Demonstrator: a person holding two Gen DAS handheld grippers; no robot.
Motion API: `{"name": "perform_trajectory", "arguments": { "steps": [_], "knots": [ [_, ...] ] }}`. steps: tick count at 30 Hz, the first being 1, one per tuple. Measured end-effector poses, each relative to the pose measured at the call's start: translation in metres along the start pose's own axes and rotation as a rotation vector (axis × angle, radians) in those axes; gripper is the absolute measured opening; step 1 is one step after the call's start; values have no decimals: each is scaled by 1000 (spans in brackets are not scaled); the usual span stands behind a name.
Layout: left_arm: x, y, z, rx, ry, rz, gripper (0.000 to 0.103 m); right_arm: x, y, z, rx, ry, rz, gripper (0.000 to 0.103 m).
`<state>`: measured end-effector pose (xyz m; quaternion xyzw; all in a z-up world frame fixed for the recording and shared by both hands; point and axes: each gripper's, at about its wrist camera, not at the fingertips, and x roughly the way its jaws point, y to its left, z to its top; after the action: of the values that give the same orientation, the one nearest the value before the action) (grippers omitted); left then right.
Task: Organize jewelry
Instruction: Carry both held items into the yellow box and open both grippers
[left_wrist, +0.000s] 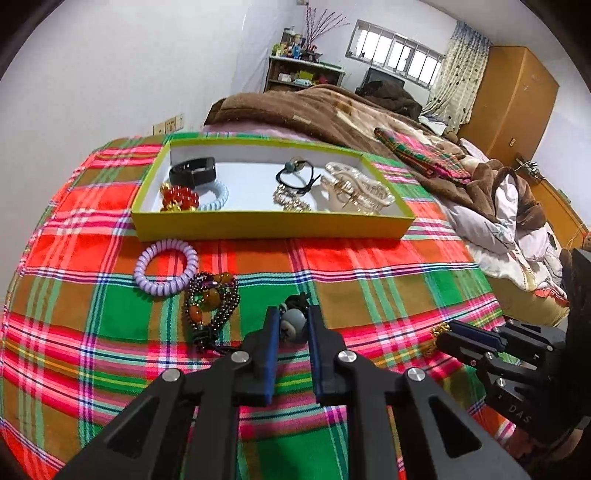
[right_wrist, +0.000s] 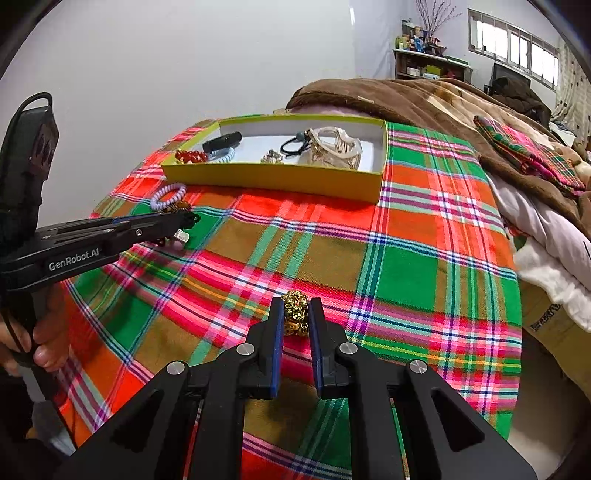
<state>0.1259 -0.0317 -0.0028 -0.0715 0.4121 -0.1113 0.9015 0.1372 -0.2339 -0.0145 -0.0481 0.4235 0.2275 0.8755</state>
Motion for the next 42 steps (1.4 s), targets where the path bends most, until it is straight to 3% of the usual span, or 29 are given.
{"name": "perform_trajectory", "arguments": {
  "steps": [14,21,28,42],
  "knots": [
    [-49,-2,7,4,-95,-37,16,-35,17,19,-16,-75,14,13],
    [-56,8,9,-18,-105,-37,16,-45,24,27,-36,-95,19,13],
    [-55,14,20,-18,-102,-38,16,-41,19,46,-43,-103,14,13],
    [-15,27,72,5,-84,-21,16,-3,-18,121,-28,-117,-6,13]
  ]
}}
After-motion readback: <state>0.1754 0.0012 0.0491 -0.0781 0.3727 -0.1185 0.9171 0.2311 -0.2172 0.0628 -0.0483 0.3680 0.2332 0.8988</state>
